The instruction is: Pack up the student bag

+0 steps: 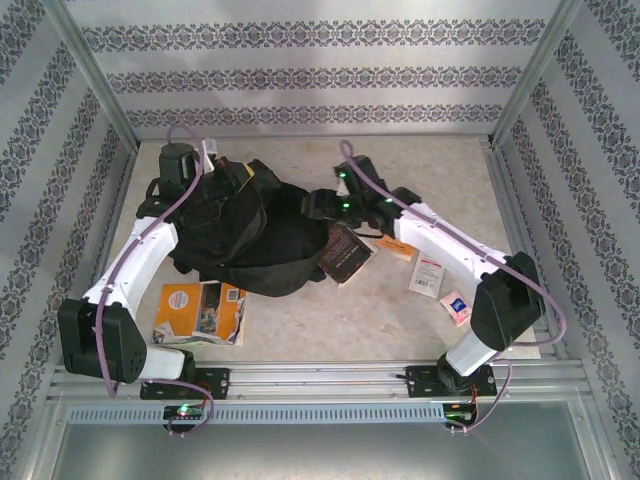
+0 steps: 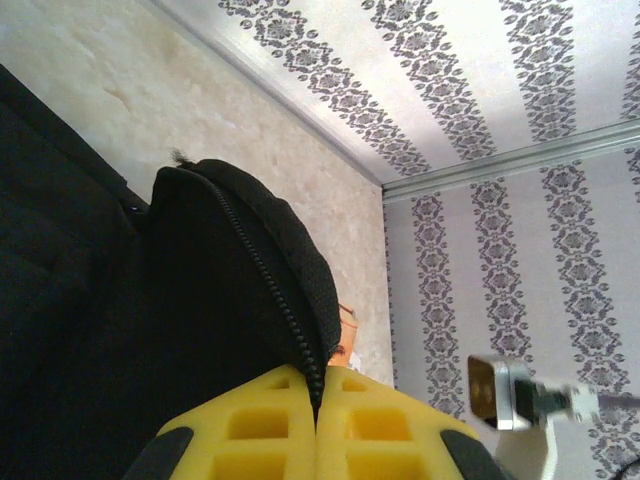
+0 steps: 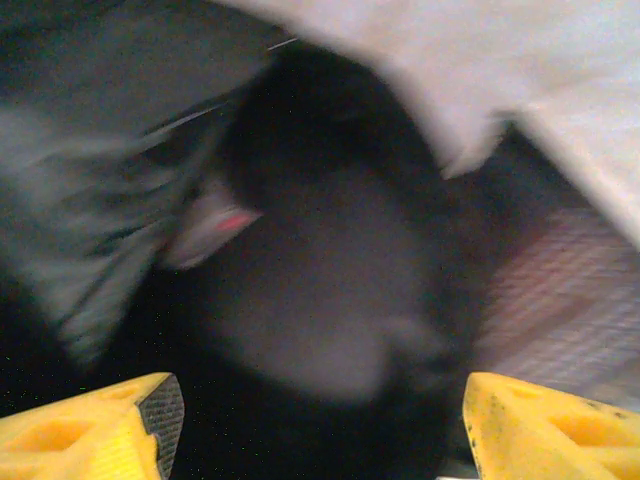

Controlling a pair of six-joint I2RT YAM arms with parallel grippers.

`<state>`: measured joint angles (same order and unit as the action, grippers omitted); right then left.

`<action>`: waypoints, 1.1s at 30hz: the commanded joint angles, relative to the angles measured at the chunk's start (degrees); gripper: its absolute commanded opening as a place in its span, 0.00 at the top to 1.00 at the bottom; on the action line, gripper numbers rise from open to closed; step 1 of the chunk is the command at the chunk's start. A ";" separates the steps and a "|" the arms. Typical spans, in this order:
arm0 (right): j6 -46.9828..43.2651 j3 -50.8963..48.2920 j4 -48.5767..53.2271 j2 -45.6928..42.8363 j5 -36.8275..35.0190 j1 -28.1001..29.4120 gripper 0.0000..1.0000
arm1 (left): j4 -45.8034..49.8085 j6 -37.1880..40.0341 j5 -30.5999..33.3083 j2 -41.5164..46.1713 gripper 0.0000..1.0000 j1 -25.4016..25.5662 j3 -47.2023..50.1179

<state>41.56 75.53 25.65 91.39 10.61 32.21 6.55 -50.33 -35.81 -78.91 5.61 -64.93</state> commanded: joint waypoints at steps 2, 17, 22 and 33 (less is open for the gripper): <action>-2.48 -2.07 10.36 0.15 -13.59 -10.04 0.25 | -6.41 2.44 0.04 -2.07 1.00 2.08 2.57; -7.02 12.66 19.71 23.58 -17.78 -24.65 0.14 | -12.82 -2.04 -4.17 -5.61 1.00 3.08 7.09; -7.11 9.01 16.50 24.25 -14.19 -27.20 0.15 | -13.82 -3.02 -4.62 -6.13 1.00 3.01 7.49; -13.17 8.38 11.13 27.30 -2.94 -27.58 0.33 | -14.74 -3.60 -5.01 -6.81 1.00 3.05 7.70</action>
<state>31.46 83.29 36.80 116.60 4.29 3.64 -4.80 -53.28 -40.16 -85.03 8.32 -57.87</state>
